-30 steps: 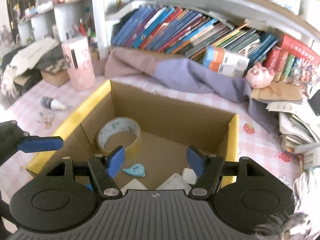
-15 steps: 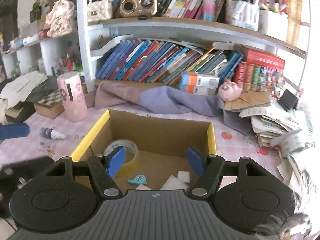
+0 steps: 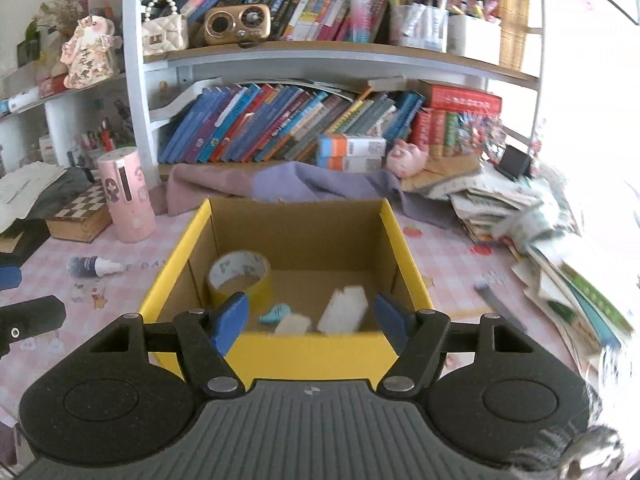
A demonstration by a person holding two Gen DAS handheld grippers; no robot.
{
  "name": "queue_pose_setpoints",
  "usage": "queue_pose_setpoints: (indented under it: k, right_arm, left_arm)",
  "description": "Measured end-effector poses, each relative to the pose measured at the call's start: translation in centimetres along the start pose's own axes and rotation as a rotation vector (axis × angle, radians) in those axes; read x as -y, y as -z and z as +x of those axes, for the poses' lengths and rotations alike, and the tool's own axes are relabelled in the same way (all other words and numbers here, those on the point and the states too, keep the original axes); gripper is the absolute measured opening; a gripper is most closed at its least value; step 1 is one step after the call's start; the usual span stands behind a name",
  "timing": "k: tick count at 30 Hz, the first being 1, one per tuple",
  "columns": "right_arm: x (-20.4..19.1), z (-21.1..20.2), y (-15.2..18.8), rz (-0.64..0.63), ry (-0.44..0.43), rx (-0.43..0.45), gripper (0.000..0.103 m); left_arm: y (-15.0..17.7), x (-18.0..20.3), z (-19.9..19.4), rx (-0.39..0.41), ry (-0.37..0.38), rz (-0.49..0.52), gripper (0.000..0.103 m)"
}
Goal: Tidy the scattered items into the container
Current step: 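Withdraw both open tools up out of the yellow box, then move the left tool to the white card box while the right tool approaches the navy spray bottle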
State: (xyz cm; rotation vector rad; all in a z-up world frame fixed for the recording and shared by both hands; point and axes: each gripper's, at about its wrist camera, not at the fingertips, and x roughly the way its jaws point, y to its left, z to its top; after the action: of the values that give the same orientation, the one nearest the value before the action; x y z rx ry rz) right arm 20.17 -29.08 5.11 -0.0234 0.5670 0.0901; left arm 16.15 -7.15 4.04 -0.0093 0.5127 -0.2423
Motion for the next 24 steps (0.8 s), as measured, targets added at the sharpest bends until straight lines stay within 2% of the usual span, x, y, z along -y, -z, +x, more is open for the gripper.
queue_pose_setpoints:
  k: [10,24]
  right_arm:
    - [-2.6,-3.3,4.1,0.019,0.060,-0.033,0.070]
    - [-8.1,-5.7,7.7,0.006,0.019,-0.087,0.073]
  left_arm:
    - [2.8,-0.9,-2.5,-0.037,0.041,0.038,0.088]
    - [5.6,-3.3,-6.0,-0.078,0.054,0.058,0.088]
